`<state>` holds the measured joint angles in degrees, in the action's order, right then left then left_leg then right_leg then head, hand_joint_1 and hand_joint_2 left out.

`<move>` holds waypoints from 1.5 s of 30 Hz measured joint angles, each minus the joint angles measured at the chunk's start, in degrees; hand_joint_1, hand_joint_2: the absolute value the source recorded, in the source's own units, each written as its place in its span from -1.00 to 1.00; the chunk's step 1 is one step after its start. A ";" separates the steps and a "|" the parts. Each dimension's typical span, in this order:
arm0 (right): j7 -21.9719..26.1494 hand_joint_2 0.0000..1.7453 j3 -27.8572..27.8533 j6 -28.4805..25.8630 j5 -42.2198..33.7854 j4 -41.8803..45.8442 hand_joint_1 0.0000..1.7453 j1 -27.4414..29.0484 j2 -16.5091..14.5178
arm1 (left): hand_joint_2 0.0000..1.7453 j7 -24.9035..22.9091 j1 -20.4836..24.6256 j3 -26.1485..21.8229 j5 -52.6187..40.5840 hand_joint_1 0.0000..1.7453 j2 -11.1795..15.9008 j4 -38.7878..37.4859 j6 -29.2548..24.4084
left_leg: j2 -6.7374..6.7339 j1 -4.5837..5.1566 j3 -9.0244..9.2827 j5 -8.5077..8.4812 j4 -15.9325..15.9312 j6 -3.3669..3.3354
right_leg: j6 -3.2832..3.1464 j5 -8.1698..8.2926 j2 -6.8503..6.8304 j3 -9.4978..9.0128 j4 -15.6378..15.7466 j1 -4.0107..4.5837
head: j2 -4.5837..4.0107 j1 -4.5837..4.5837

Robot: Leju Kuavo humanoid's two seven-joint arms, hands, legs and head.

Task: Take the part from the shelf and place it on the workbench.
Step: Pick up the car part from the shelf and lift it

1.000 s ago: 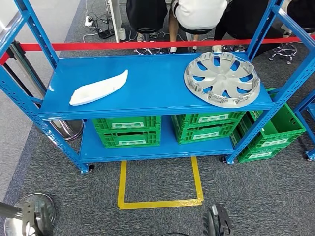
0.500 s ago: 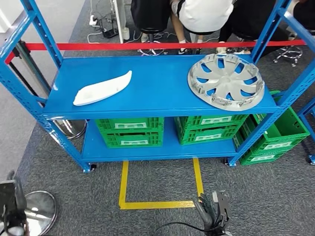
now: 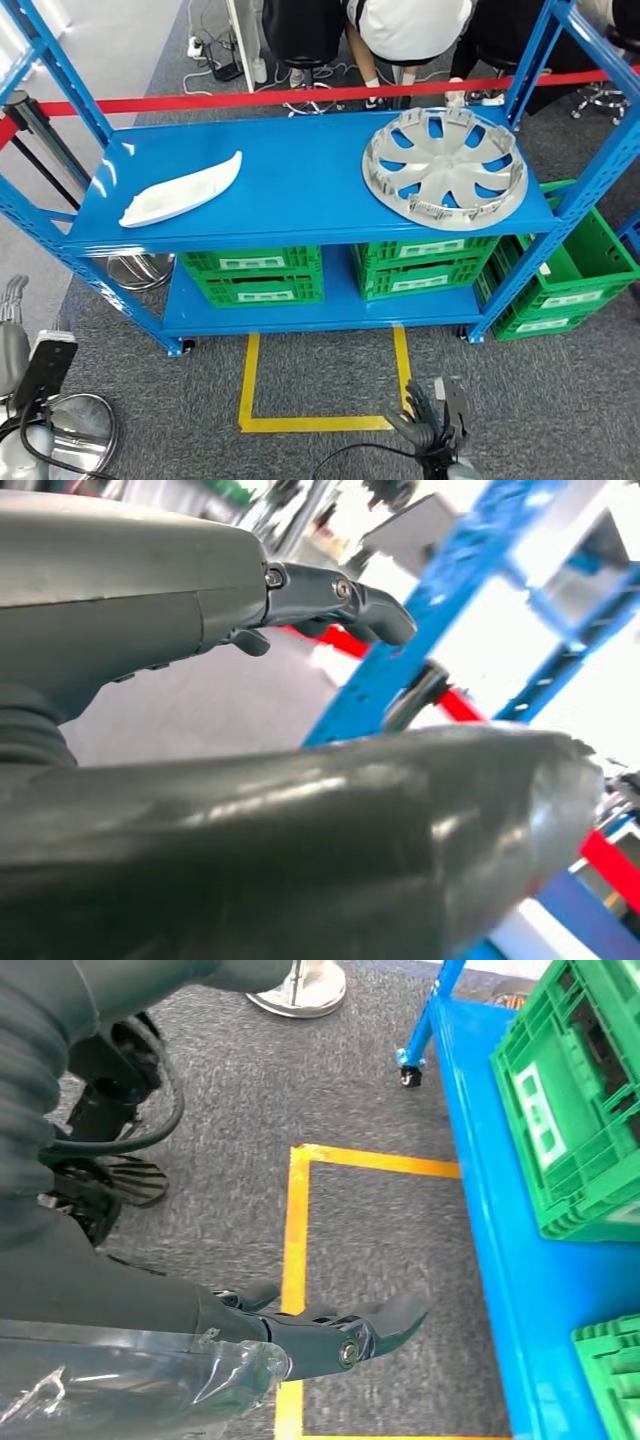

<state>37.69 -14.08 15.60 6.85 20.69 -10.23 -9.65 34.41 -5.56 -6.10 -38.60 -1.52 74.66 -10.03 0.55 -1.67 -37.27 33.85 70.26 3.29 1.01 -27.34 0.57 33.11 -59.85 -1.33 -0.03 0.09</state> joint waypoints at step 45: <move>-2.24 1.00 -1.95 0.13 1.55 -1.59 -1.00 -2.73 -1.26 | -1.00 -13.19 0.90 16.22 -20.44 -1.00 8.15 8.52 -5.46 | 0.04 0.60 1.98 -9.04 -11.94 -3.21 | 1.89 -5.96 -0.13 4.45 -10.22 0.79 | 0.01 -0.70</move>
<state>35.45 -16.03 15.73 8.40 19.10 -12.96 -10.91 21.22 -4.66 10.12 -59.04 6.63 83.18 -15.49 0.59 -1.08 -35.28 24.81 58.32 0.08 2.90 -33.30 0.44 37.56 -70.07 -0.54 -0.02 -0.61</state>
